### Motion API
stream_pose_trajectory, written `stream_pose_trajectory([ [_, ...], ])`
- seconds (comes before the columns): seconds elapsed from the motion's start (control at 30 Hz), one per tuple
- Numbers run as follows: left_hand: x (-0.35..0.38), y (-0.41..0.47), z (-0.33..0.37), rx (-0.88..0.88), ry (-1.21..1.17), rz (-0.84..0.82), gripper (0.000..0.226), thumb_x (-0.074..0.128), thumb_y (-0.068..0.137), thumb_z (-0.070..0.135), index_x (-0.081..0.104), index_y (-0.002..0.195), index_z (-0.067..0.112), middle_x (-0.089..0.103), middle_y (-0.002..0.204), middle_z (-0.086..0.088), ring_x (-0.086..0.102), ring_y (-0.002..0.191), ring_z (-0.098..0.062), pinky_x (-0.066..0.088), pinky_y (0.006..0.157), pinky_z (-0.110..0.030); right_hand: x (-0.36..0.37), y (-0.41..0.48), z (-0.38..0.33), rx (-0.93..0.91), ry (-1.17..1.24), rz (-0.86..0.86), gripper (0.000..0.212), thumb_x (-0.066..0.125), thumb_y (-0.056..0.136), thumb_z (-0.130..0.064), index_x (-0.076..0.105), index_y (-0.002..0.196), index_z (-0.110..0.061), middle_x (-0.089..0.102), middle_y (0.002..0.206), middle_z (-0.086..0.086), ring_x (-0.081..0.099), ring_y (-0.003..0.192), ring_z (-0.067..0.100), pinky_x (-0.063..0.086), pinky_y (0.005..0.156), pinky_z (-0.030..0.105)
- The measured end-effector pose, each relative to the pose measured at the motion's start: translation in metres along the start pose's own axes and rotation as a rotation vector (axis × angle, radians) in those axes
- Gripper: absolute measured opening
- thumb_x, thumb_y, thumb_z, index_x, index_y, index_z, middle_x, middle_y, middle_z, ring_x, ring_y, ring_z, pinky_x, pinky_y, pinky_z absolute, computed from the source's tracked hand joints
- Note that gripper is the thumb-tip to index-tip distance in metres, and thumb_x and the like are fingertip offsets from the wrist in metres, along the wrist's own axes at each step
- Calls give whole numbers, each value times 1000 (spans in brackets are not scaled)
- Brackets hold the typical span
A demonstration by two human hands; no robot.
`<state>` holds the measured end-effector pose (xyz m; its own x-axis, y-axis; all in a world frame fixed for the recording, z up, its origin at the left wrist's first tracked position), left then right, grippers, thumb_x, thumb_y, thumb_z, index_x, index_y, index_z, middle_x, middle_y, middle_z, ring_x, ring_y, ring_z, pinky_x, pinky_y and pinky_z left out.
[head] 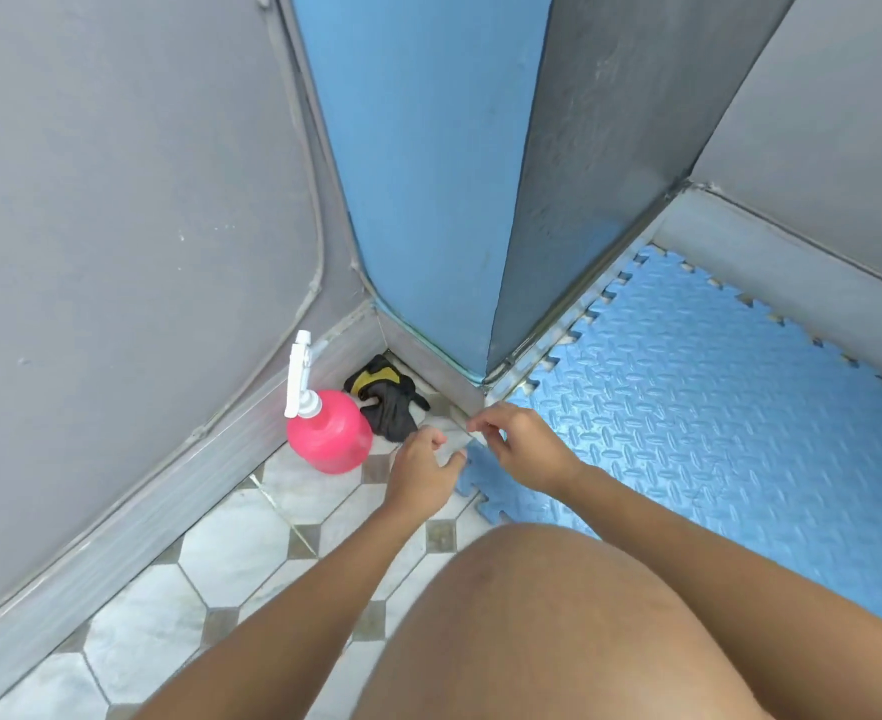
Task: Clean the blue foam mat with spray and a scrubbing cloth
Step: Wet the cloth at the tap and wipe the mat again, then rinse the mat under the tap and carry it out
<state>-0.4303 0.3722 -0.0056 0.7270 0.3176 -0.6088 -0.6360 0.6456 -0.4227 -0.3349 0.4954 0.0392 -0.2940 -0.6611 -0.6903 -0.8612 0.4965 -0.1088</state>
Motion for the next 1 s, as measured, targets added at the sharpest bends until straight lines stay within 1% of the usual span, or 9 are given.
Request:
stream_pose_trajectory([
  [0.23, 74, 27, 27, -130, 102, -251, 92, 76, 81, 55, 39, 150, 8, 48, 153, -12, 42, 143, -32, 40, 114, -40, -89, -92, 79, 342, 76, 190, 37, 53, 95, 1, 67, 95, -33, 70, 96, -15, 66, 89, 2, 46, 76, 13],
  [0.37, 66, 34, 40, -154, 236, -324, 105, 71, 78, 69, 35, 156, 9, 35, 163, -11, 29, 152, -32, 34, 119, -43, -127, -112, 93, 434, 79, 277, 32, 53, 93, 2, 71, 96, -24, 71, 91, -14, 65, 85, -1, 43, 69, 10],
  [0.53, 57, 19, 88, -29, 166, -559, 115, 74, 75, 70, 27, 160, 8, 31, 166, -6, 35, 151, -25, 37, 119, -40, -170, -113, 88, 478, 195, 437, 22, 58, 96, -9, 71, 94, -26, 71, 88, -7, 67, 79, 14, 56, 64, 34],
  [0.63, 38, 0, 123, 18, 58, -581, 87, 70, 81, 70, 48, 141, 11, 61, 127, -2, 61, 115, -20, 50, 92, -37, -200, -115, 78, 473, 247, 537, 19, 59, 97, -9, 71, 95, -23, 71, 91, -2, 68, 80, 20, 58, 62, 35],
  [0.7, 26, -8, 153, 69, 9, -541, 57, 67, 83, 72, 51, 95, 19, 49, 86, 2, 51, 77, -16, 39, 69, -33, -217, -116, 71, 471, 246, 565, 18, 59, 97, -10, 71, 95, -23, 71, 90, 1, 68, 81, 21, 58, 62, 37],
  [0.77, 20, -14, 188, 76, -56, -546, 61, 64, 80, 78, 43, 78, 21, 47, 81, 0, 49, 71, -19, 36, 69, -32, -233, -117, 63, 465, 232, 581, 18, 60, 96, -10, 72, 95, -23, 71, 90, 4, 68, 81, 21, 59, 62, 37],
  [0.9, 27, -25, 255, 88, -94, -666, 75, 69, 72, 82, 63, 103, 14, 64, 89, 1, 62, 74, -20, 47, 74, -28, -277, -117, 41, 438, 197, 634, 16, 59, 96, -11, 71, 97, -22, 71, 91, 5, 66, 78, 18, 58, 61, 34],
  [0.97, 20, -31, 291, 195, -32, -594, 48, 72, 89, 56, 50, 73, 16, 48, 64, 1, 44, 56, -17, 33, 58, -29, -304, -113, 23, 404, 196, 665, 17, 58, 96, -11, 70, 96, -22, 70, 91, 6, 63, 75, 14, 57, 60, 34],
  [1.0, 16, -32, 305, 239, 7, -537, 52, 71, 94, 46, 40, 63, 18, 41, 58, 0, 37, 51, -18, 27, 54, -30, -319, -110, 15, 385, 195, 681, 17, 58, 96, -11, 70, 95, -23, 69, 90, 6, 63, 75, 13, 57, 59, 33],
])
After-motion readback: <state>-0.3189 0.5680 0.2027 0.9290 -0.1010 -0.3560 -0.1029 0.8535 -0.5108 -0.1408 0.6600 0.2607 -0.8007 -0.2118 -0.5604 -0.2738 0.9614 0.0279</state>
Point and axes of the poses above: each hand's wrist, its own y-axis towards the middle knuckle, its own x-axis out of the palm, z = x × y, the point moved 10 cm from there along y, towards the middle knuckle
